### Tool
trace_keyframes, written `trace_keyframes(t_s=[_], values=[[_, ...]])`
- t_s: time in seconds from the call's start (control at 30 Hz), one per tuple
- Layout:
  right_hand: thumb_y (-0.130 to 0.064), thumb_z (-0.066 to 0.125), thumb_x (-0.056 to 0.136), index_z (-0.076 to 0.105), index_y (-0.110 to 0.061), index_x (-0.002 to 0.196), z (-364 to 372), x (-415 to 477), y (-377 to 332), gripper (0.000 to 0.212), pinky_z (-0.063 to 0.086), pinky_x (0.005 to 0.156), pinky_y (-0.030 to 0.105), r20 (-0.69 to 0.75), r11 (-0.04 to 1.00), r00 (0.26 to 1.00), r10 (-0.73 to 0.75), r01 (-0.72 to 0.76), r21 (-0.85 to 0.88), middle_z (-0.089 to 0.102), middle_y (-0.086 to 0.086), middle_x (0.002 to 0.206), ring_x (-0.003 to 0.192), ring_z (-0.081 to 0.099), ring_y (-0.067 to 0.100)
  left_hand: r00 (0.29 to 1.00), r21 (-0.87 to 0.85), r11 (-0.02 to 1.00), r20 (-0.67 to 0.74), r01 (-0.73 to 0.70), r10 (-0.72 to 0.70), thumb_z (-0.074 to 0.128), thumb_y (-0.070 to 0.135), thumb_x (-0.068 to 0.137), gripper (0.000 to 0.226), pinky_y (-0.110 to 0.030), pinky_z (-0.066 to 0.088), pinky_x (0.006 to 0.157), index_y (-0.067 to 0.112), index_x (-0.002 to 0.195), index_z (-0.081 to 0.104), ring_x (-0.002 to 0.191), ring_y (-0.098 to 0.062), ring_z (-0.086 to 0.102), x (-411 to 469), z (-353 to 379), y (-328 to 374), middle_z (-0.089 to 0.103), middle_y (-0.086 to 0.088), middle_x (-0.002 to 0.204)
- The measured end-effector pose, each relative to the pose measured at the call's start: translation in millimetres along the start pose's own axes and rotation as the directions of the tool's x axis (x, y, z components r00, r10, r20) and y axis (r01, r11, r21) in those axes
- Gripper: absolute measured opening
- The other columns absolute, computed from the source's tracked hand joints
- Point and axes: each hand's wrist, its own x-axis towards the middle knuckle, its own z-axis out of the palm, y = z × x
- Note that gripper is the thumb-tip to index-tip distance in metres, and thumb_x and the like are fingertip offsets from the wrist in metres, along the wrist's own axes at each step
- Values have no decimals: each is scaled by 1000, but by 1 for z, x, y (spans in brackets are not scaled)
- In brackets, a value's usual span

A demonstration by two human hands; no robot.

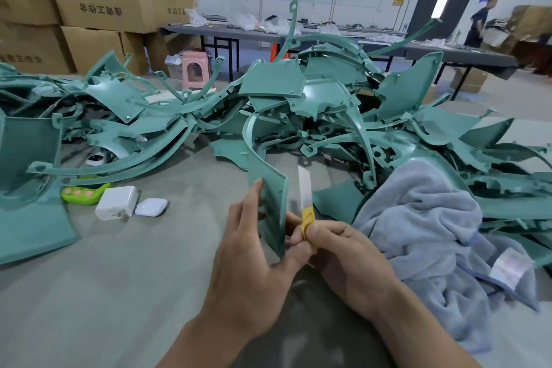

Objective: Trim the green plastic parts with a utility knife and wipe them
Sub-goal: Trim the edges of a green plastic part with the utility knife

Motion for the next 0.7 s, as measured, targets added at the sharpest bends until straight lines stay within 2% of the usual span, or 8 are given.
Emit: trace_keyframes(t_s=[0.07, 0.13, 0.27, 0.33, 0.43, 0.53, 0.6, 0.7], values=[[-25, 69, 89, 76, -4, 82, 1, 0, 0, 23, 53, 101, 40, 5, 999, 999, 43, -44, 28, 69, 24, 111, 114, 66, 23, 1000, 6, 1000, 2, 3, -3, 62, 69, 76, 98, -19, 45, 92, 43, 158, 16, 115, 3, 53, -2, 3, 3, 36, 31, 128], [-26, 70, 88, 76, -3, 82, 3, 0, 2, 24, 58, 91, 36, -26, 996, 997, 74, -72, 59, 73, 18, 100, 98, 70, 22, 1000, 71, 997, -13, 11, -10, 57, 70, 76, 97, -22, 44, 91, 42, 158, 14, 114, 1, 51, -3, 6, 5, 33, 28, 129], [-19, 59, 94, 75, 9, 106, 6, 1, 6, 34, 58, 95, 40, -50, 985, 990, 131, -124, 123, 71, 27, 116, 109, 70, 34, 989, 213, 971, -125, 109, -84, 29, 81, 87, 88, -30, 46, 86, 32, 158, 17, 123, -12, 51, -7, 10, 8, 32, 16, 143], [-18, 60, 91, 73, 10, 97, 8, 2, 8, 32, 58, 94, 40, -83, 983, 985, 148, -137, 124, 71, 28, 107, 103, 71, 36, 976, 246, 954, -174, 172, -131, 19, 81, 91, 84, -41, 51, 89, 30, 157, 21, 130, -19, 51, -5, 10, 9, 35, 10, 151], [-21, 60, 90, 71, -1, 82, 11, 2, 11, 25, 55, 102, 45, -142, 991, 983, 118, -108, 75, 71, 24, 98, 100, 72, 35, 963, 315, 921, -209, 228, -167, 44, 70, 89, 82, -45, 52, 88, 28, 156, 22, 131, -24, 53, 5, 5, 5, 43, 4, 153], [-20, 58, 93, 71, -4, 79, 13, 2, 13, 25, 53, 103, 43, -182, 995, 978, 101, -97, 32, 74, 20, 100, 102, 73, 33, 977, 374, 907, -153, 195, -147, 70, 45, 85, 87, -38, 55, 77, 26, 158, 27, 107, -25, 68, 13, 2, -2, 65, 2, 133], [-15, 51, 101, 68, -2, 82, 15, 3, 14, 28, 58, 95, 36, -227, 994, 968, 106, -99, 40, 75, 22, 108, 106, 73, 34, 964, 306, 923, -198, 234, -178, 71, 27, 87, 78, -32, 50, 66, 25, 156, 35, 73, -21, 67, 15, 3, -4, 74, 0, 100], [-12, 45, 106, 67, -2, 81, 16, 3, 12, 34, 58, 88, 36, -310, 993, 945, 104, -82, 83, 75, 24, 107, 100, 75, 33, 903, 188, 935, -371, 300, -215, 56, 13, 93, 46, -33, 36, 61, 12, 139, 57, 51, -12, 39, 19, -3, -11, 49, 10, 61]])
